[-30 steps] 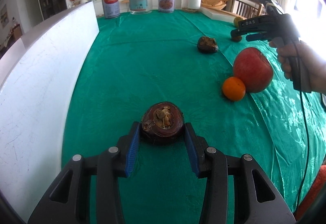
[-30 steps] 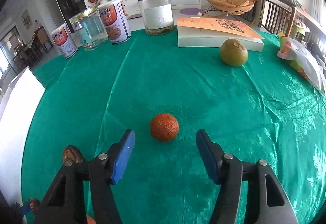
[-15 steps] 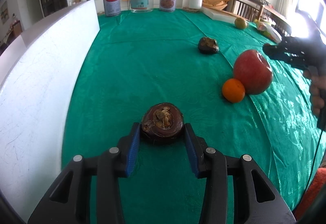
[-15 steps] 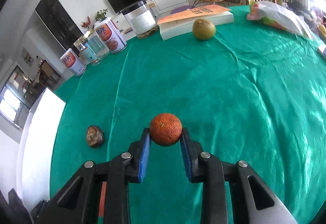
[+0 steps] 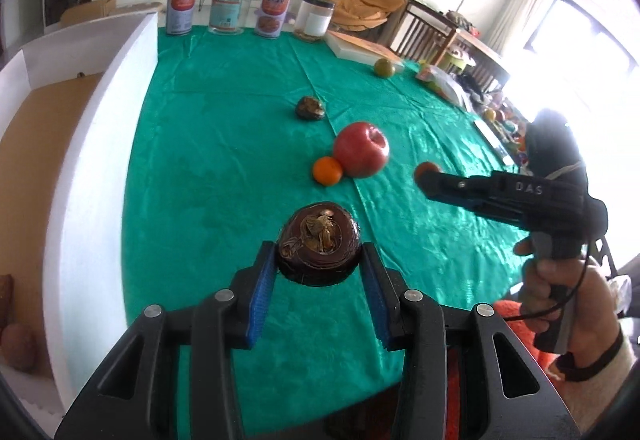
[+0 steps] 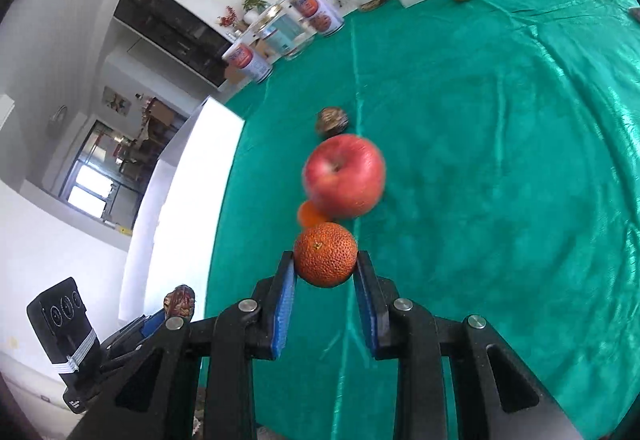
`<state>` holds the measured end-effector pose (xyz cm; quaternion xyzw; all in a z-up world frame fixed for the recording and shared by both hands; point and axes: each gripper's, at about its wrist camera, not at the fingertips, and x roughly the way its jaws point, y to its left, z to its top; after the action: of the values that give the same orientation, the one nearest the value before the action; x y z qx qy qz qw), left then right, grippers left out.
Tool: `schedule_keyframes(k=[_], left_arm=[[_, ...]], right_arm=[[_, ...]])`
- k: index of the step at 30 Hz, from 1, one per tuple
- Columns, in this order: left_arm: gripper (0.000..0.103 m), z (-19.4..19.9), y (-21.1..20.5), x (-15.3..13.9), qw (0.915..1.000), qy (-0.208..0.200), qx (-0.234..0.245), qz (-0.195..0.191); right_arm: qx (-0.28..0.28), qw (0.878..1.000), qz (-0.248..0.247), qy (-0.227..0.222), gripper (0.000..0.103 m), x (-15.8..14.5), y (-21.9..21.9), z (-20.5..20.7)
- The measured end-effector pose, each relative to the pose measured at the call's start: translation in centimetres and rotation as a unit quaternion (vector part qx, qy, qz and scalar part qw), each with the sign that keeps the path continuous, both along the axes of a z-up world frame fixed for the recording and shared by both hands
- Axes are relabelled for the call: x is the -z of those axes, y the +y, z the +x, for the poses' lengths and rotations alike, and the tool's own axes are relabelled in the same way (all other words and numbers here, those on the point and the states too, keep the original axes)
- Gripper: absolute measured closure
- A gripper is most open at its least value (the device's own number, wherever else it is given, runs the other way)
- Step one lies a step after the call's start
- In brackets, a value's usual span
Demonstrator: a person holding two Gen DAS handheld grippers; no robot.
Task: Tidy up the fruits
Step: 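Carry both fruits into the white box and open both grippers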
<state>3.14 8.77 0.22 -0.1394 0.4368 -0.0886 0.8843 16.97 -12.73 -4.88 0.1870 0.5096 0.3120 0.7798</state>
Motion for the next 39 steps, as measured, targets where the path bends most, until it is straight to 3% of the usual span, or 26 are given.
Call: schedule_keyframes(k=[6,9,12,15,18,23,29,32,34,37,39], left_arm=[[0.060,-3.4,5.1,-4.9,0.9985,-0.031,-0.041,-0.022],[0.060,-4.6,9.9,-6.8,0.9933,-0.052,-0.099,-0.030],[0.060,-5.8,15.2,-7.3,0.9823,-0.059,-0.177,-0.009],[0.060,-6.3,19.4,-5.6,0.9728,-0.028,-0.230,0.010],[0.060,-6.2,22.4,-2.5,0.9678,0.024,-0.250,0.014],[0.060,-4.7,23.9,2.2,0.9669,0.099,-0.235,0.014],[0.059,-3.2,24.1,4.2,0.9655,0.143,-0.216,0.028],[0.045,-3.0,24.3,4.3,0.9623,0.150,-0.224,0.034],[0.033,-3.4,24.4,3.9,0.9629,0.137,-0.231,0.032],[0.019,-4.3,24.3,2.8,0.9623,0.107,-0.246,0.047],[0.017,-4.7,24.0,2.0,0.9609,0.088,-0.254,0.067]], right_arm=[[-0.094,0.995,0.021,-0.024,0.074,-3.0,8.1,-3.3],[-0.129,0.990,0.013,-0.053,0.074,-4.8,11.9,-4.5],[-0.160,0.984,0.008,-0.073,0.074,-6.0,15.4,-5.6],[-0.198,0.977,-0.001,-0.082,0.074,-6.6,19.2,-6.7],[-0.258,0.963,-0.013,-0.080,0.074,-6.9,23.7,-8.0],[-0.338,0.936,-0.071,-0.065,0.073,-5.1,30.8,-10.2],[-0.386,0.906,-0.149,-0.083,0.072,-2.6,34.5,-11.7],[-0.387,0.901,-0.169,-0.100,0.070,-2.5,34.8,-12.5],[-0.384,0.903,-0.159,-0.108,0.056,-2.9,34.5,-12.8],[-0.371,0.908,-0.142,-0.133,0.048,-4.2,33.2,-13.1],[-0.354,0.913,-0.126,-0.155,0.040,-5.4,31.5,-12.8]])
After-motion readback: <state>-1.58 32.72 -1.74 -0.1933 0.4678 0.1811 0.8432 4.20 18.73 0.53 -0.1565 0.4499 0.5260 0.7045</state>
